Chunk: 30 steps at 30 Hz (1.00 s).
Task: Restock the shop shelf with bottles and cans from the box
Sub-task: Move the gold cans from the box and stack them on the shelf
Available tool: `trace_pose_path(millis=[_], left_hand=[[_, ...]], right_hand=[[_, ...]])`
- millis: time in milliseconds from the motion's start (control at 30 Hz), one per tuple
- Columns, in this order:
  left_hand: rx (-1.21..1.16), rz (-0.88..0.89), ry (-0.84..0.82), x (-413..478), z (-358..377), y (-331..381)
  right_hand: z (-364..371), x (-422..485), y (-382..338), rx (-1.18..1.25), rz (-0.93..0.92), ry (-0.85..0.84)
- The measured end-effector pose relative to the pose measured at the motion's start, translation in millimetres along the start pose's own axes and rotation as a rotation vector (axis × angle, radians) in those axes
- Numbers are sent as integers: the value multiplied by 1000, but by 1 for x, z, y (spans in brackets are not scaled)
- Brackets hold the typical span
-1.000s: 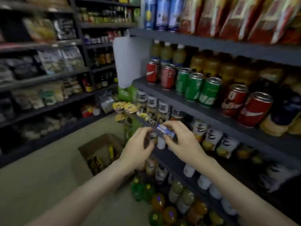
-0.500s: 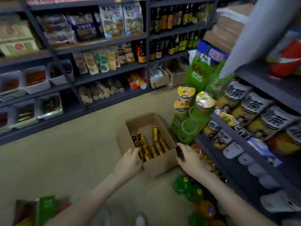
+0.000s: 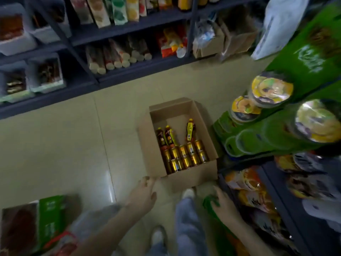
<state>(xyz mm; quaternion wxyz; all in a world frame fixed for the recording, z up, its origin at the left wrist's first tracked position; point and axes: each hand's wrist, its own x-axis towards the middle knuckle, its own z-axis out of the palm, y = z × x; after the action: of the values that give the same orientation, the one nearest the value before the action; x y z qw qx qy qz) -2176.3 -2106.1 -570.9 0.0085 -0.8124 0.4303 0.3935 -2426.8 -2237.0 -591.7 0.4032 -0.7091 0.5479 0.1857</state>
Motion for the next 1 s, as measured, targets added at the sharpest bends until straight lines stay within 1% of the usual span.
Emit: trace_pose_path(millis=[67,133,267,367,433,500,600,667,800,833,900,967,1000], left_hand=[[-3,-57,-9,37,11,-7],[3,-94,1,77,25,-15],[-64,-145,11,171,69,-37],[-92,-145,30,242,110,-56],[-94,-138,47,286,136,-69],[-77,-119,100,326,160,-84],[-69,-47,193,368,192,-105],[-42,-28,221,383,206,-112],[85,73,381,393,222,-114],[111,102,403,393,223,-111],[77,165,411,394,223,-102],[-28,229,345,399,219,-89],[-97,244,276,403,218,-83]], right_hand=[[4,47,0,-32,21,-77],[7,94,-5,-12,48,-118],[37,203,-19,-119,-64,-131],[87,293,-30,-197,-133,-182],[128,348,-33,-294,-168,-226],[171,395,-33,-378,-191,-290],[226,445,-25,-416,-113,-393],[249,462,-15,-360,-41,-392],[263,477,5,-186,-82,-296],[259,478,10,-71,-78,-300],[242,479,13,264,-25,-314],[216,475,9,567,24,-355],[202,473,7,684,37,-387]])
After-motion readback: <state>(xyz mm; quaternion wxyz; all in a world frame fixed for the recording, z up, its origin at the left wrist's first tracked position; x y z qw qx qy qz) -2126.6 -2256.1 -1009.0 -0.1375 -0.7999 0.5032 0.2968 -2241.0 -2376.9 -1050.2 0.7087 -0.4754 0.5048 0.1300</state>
